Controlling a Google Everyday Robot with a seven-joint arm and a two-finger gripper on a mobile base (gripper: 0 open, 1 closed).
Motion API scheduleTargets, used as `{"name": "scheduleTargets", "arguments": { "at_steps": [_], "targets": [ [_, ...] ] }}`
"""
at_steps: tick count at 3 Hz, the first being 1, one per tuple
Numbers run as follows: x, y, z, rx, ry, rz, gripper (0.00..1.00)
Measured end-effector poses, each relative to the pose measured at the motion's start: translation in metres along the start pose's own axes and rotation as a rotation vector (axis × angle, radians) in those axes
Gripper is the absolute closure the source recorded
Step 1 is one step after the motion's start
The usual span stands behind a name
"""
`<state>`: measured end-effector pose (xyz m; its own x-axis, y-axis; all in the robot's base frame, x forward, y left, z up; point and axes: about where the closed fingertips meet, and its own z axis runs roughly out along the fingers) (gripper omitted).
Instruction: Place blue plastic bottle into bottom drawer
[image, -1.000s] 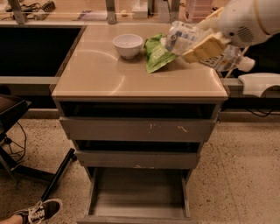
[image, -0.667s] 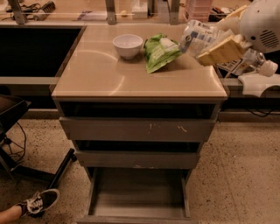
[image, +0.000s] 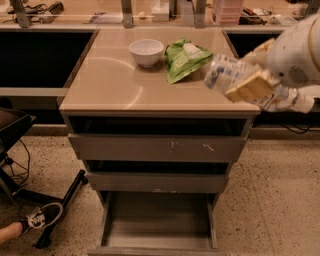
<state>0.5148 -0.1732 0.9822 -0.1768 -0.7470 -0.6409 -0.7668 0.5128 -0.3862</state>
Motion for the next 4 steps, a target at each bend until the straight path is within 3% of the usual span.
{"name": "scheduleTargets", "arguments": {
  "at_steps": [1,2,4],
  "targets": [
    [0.083,0.051,0.028,-0.074,0.146,0.087,1.0],
    [0.107,0.08,0.042,-0.131,0.191,0.1,1.0],
    [0.118,0.088,0.041,-0.105,0.211,0.12,1.0]
  ]
}}
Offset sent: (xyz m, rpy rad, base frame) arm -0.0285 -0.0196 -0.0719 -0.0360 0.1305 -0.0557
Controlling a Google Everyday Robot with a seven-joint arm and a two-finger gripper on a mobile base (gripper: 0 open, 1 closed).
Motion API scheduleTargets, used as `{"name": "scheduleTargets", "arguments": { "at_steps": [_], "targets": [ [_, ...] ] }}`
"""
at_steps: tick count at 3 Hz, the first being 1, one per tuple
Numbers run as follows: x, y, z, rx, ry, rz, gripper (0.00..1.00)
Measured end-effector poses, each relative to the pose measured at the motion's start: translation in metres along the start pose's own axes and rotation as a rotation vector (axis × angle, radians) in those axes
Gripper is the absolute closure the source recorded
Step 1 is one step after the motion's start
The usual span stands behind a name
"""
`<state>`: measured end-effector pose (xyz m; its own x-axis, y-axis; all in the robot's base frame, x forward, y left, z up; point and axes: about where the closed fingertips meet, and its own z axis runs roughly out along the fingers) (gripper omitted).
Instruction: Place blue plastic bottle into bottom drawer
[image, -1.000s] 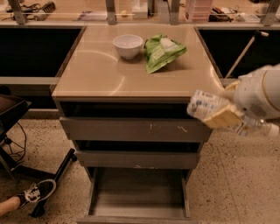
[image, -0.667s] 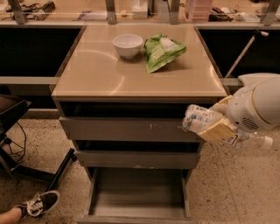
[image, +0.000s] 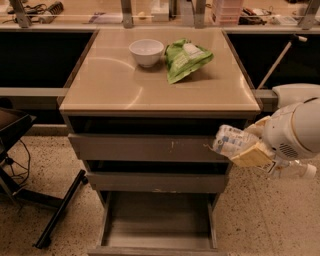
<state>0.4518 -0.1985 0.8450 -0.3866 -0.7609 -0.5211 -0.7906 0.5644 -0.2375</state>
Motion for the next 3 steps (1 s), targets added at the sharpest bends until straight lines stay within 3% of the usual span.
{"name": "scheduleTargets", "arguments": {
  "at_steps": [1,2,3],
  "targets": [
    [0.035,0.021,0.048,-0.021,0.028,0.078,1.0],
    [0.077,0.047,0.115,-0.049,0.06,0.179,1.0],
    [0.079,0.047,0.12,-0.034,0.052,0.204,1.0]
  ]
}}
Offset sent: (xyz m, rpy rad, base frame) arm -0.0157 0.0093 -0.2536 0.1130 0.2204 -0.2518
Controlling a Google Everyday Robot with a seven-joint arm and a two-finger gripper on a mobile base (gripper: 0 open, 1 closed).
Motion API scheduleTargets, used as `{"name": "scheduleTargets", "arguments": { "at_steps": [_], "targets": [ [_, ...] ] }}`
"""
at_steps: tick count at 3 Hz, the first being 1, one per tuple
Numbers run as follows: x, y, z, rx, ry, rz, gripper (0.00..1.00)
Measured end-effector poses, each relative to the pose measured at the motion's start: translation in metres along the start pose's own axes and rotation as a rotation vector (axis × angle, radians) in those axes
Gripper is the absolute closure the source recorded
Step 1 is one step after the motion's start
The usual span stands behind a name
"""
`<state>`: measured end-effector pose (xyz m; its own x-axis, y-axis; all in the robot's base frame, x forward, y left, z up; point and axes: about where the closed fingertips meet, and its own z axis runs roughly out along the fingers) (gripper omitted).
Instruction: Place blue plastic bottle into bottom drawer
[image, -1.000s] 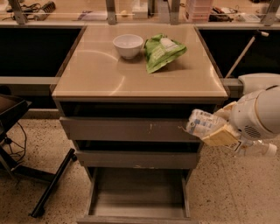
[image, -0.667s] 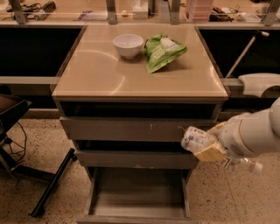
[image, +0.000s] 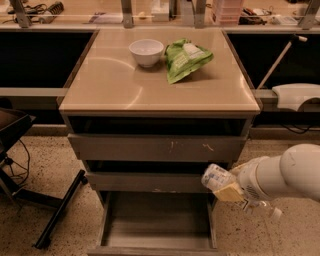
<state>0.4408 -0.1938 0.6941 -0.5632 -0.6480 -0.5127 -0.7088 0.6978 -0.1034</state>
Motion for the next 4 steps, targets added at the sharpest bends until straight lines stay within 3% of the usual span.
{"name": "scheduleTargets", "arguments": {
  "at_steps": [1,2,4],
  "targets": [
    [0.0,0.0,0.0,-0.001,0.001,-0.003,1.0],
    [0.0,0.008,0.05,-0.067,-0.004,0.001,1.0],
    [-0.043,0.045,0.224,-0.277,-0.073,-0.028,1.0]
  ]
}}
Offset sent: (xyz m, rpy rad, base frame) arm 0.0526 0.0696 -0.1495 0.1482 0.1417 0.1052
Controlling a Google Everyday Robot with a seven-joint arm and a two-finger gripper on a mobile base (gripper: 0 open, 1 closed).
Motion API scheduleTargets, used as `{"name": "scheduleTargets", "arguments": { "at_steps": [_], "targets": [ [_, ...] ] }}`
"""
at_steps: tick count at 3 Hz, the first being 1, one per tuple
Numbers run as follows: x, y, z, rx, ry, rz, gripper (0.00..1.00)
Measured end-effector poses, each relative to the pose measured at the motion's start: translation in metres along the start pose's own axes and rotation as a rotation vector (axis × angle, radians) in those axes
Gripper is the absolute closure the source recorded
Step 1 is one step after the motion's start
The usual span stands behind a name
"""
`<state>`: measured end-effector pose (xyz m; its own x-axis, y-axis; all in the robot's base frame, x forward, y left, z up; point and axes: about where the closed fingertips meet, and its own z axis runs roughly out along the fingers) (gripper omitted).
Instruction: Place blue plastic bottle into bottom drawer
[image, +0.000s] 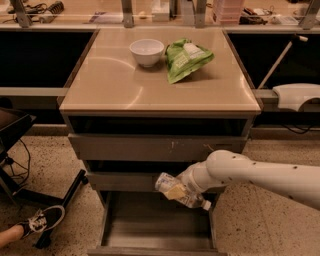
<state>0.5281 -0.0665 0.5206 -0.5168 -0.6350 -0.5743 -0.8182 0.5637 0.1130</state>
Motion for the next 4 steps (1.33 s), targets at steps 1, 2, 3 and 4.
{"name": "scheduleTargets", "arguments": {
  "at_steps": [1,2,3,4],
  "targets": [
    [0.025,0.011,0.033,-0.061,0.017,0.046,1.0],
    [0.036,0.012,0.033,-0.038,0.026,0.06,1.0],
    [0.082,0.014,0.068,-0.042,0.041,0.151,1.0],
    [0.115,0.02,0.128,-0.106,0.041,0.225,1.0]
  ]
}}
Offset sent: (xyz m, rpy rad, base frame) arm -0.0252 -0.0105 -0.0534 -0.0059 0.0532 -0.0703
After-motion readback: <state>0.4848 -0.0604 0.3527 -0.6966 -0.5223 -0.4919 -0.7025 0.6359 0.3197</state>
